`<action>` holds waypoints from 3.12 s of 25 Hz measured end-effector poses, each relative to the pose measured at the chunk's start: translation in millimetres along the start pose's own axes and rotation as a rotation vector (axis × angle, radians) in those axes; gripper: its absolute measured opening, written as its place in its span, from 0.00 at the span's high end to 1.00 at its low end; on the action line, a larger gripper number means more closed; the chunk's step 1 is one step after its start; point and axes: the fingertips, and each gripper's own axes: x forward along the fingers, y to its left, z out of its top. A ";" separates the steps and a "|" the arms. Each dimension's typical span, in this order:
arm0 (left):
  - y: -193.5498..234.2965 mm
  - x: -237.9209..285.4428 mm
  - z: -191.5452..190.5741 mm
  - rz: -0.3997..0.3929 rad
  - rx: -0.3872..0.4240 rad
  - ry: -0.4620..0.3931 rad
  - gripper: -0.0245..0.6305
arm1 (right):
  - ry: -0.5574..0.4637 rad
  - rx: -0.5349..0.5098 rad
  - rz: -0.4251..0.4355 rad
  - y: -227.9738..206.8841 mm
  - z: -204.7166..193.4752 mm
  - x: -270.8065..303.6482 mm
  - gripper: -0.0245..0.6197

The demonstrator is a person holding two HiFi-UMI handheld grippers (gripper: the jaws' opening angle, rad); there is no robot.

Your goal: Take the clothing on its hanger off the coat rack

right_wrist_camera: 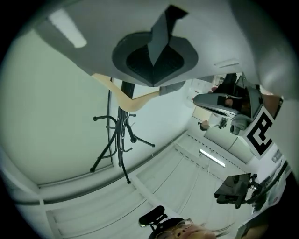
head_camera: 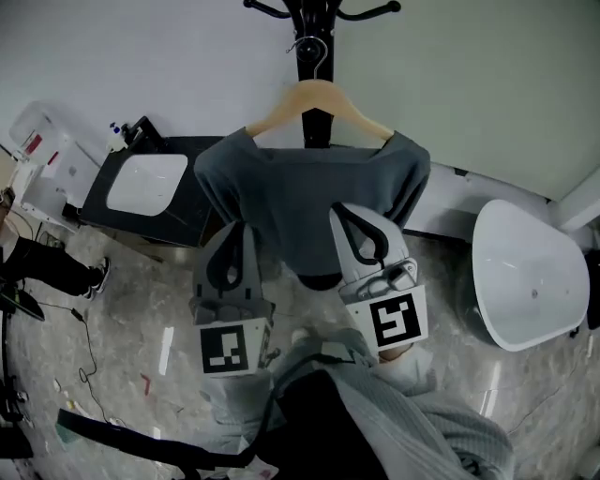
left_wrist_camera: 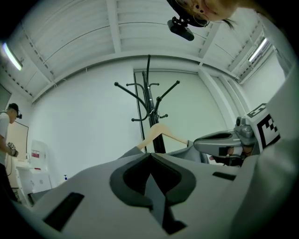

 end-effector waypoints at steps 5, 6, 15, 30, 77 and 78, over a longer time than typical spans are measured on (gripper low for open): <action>4.8 55.5 -11.5 -0.089 0.078 0.003 0.96 | 0.114 -0.067 -0.149 -40.8 -31.7 14.0 0.96; 3.2 63.8 -9.6 -0.093 0.099 -0.006 0.96 | 0.114 -0.084 -0.167 -49.7 -31.7 17.1 0.96; 0.4 112.6 36.2 -0.073 0.295 -0.058 0.96 | 0.071 -0.204 -0.231 -114.7 2.9 44.0 0.96; -3.6 162.1 16.7 -0.002 0.642 0.095 0.65 | 0.235 -0.496 -0.110 -109.0 -14.2 91.5 0.63; -166.6 137.1 84.4 -0.418 0.685 -0.294 0.80 | 0.508 -0.732 -0.736 -166.9 40.3 -81.1 0.80; -173.5 132.4 81.8 -0.447 0.682 -0.297 0.80 | 0.527 -0.733 -0.758 -164.5 39.1 -90.6 0.80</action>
